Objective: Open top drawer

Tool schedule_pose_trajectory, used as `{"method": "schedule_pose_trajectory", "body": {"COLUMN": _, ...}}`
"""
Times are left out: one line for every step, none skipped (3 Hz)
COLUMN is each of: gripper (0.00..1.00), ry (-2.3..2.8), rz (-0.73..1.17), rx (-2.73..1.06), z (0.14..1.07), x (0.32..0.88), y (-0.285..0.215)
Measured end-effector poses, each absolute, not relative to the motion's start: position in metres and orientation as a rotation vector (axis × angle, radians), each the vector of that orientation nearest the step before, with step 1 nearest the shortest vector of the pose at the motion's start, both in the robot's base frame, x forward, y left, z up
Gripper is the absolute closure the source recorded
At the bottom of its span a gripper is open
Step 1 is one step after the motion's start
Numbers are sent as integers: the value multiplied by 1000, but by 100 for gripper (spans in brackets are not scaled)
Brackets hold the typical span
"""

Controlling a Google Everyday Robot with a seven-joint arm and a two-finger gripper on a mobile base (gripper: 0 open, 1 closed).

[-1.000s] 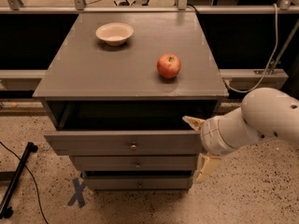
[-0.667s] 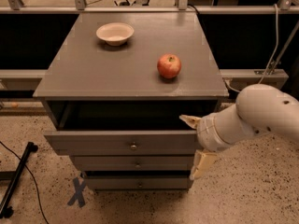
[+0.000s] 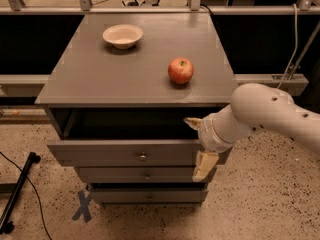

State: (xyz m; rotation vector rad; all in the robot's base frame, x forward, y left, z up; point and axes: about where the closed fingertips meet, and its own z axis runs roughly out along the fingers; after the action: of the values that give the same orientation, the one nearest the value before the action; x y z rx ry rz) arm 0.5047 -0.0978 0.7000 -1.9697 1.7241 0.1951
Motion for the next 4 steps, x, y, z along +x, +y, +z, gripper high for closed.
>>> {"method": "schedule_pose_trajectory", "body": {"gripper": 1, "ry": 1751, "rz": 215, "rx": -1990, "z": 685, "x": 520, "y": -91}}
{"method": "schedule_pose_trajectory", "body": {"gripper": 6, "ry": 1767, "rz": 289, "rx": -1993, "z": 672, "x": 527, "y": -88}}
{"method": "schedule_pose_trajectory", "body": {"gripper": 24, "ry": 1782, "rz": 364, "rx": -1990, "z": 659, "x": 527, "y": -87}}
{"method": "schedule_pose_trajectory", "body": {"gripper": 46, "ry": 1787, "rz": 404, "rx": -1986, "z": 653, "x": 521, "y": -88}}
